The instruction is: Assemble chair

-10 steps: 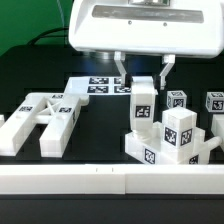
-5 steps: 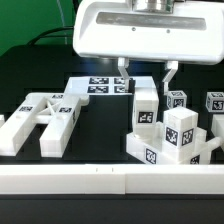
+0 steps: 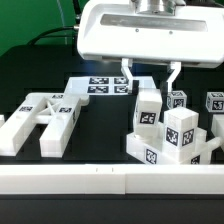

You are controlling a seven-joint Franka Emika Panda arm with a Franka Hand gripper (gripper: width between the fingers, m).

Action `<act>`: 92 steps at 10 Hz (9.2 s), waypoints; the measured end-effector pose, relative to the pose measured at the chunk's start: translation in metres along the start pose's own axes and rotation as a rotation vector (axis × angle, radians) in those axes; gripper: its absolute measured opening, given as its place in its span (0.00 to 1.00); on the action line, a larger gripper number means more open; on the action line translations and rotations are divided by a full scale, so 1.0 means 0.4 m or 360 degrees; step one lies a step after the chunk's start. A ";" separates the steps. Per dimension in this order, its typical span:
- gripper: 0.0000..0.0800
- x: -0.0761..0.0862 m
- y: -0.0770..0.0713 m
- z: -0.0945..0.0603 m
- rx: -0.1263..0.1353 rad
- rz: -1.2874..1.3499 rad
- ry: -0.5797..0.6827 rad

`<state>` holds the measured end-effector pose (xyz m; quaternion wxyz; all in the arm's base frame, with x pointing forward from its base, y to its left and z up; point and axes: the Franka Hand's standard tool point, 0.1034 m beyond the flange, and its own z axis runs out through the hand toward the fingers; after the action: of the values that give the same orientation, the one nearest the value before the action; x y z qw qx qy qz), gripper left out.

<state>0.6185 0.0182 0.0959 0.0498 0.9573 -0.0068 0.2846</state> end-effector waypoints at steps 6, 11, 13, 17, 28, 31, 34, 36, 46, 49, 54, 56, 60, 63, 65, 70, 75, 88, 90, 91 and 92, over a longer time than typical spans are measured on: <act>0.61 -0.013 0.007 -0.006 -0.0019 -0.0007 0.0061; 0.81 -0.014 0.011 -0.005 -0.0021 -0.0030 0.0056; 0.81 0.000 0.033 -0.016 -0.0024 -0.0072 0.0030; 0.81 0.017 0.040 -0.037 -0.0002 -0.0084 -0.0043; 0.81 0.021 0.032 0.018 0.0075 -0.0056 -0.0845; 0.81 0.012 0.024 0.038 0.0066 -0.0053 -0.0851; 0.81 0.012 0.033 0.039 0.0065 -0.0051 -0.0851; 0.50 0.012 0.033 0.039 0.0065 -0.0051 -0.0851; 0.37 -0.003 0.017 0.030 -0.0119 0.0674 -0.0732; 0.37 -0.001 0.023 0.031 -0.0178 0.0923 -0.0709; 0.37 -0.009 0.035 0.030 -0.0305 0.1482 -0.0688; 0.37 -0.020 0.038 0.026 -0.0396 0.1922 -0.0659; 0.37 -0.027 0.036 0.023 -0.0495 0.2491 -0.0632; 0.46 -0.028 0.033 0.025 -0.0474 0.2459 -0.0642; 0.77 -0.029 0.033 0.023 -0.0443 0.2278 -0.0691; 0.81 -0.022 0.033 0.024 -0.0262 0.1545 -0.0731; 0.81 -0.026 0.034 0.025 -0.0106 0.0730 -0.0741; 0.39 -0.012 0.042 0.024 -0.0014 0.0218 -0.0727; 0.39 -0.009 0.040 0.026 -0.0084 0.0541 -0.0723; 0.38 -0.007 0.039 0.027 -0.0115 0.0686 -0.0718; 0.37 -0.007 0.038 0.027 -0.0145 0.0864 -0.0716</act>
Offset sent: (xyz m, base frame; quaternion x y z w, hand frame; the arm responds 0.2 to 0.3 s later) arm 0.0000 0.0000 0.0000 0.0000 0.0000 0.0000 1.0000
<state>0.6213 0.0019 0.0868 0.0122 0.9561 -0.2846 0.0690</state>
